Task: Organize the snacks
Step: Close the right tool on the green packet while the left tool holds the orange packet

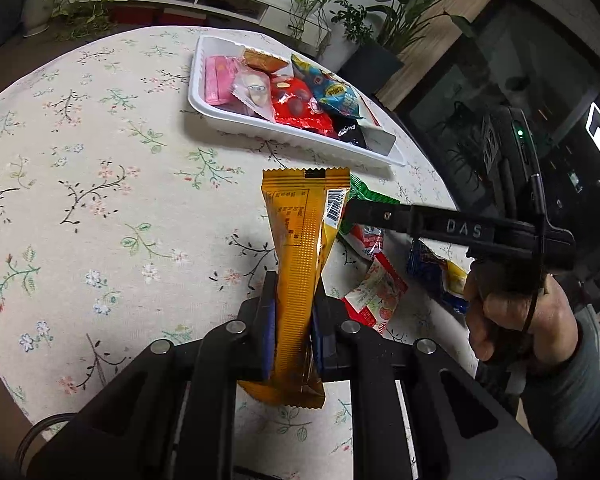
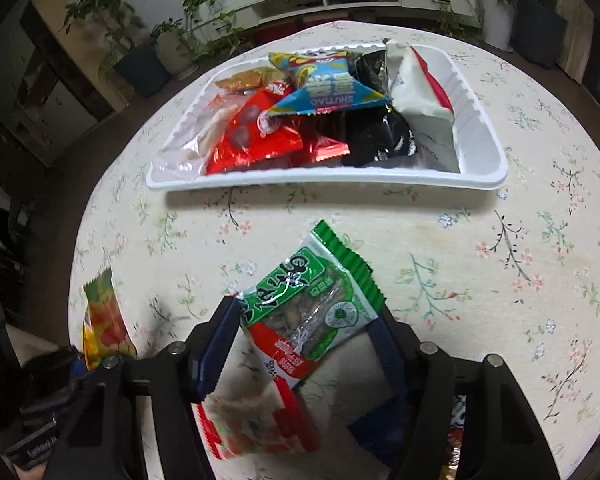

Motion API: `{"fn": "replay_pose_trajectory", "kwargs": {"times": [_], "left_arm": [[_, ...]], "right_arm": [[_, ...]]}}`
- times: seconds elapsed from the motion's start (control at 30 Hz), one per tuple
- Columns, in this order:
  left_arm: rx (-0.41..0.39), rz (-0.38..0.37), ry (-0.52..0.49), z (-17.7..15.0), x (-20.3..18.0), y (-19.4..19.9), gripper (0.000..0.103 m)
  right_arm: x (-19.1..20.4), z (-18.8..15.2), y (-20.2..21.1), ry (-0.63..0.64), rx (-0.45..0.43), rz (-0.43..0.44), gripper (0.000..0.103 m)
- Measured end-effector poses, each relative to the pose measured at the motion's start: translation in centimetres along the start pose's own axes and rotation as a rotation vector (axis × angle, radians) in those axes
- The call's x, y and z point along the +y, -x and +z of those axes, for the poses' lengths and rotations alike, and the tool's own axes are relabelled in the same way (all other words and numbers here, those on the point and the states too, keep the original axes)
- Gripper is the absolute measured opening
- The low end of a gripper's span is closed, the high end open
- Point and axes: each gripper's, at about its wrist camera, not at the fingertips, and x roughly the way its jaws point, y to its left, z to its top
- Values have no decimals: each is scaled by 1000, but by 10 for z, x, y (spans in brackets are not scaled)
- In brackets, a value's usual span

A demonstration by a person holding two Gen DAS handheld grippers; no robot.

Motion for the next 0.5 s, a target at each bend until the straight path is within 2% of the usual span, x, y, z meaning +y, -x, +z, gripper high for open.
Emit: {"fn": "replay_pose_trajectory", "kwargs": {"times": [0.1,0.2,0.3,0.5], "left_arm": [[-8,0,9,-1,4,2,12],[-9,-4,14,-2,6,3,12],[-11,-6,13,-4,7,1,12],[-11,-8,18,-4,8,1,12]], "right_arm": [[-4,2,0,-87,-3,4,67],[1,2,-2,-89,7,-27,70],[12,3,-6,-53,9,-75,74],[35,-2,-15,104,15,-196,72]]}}
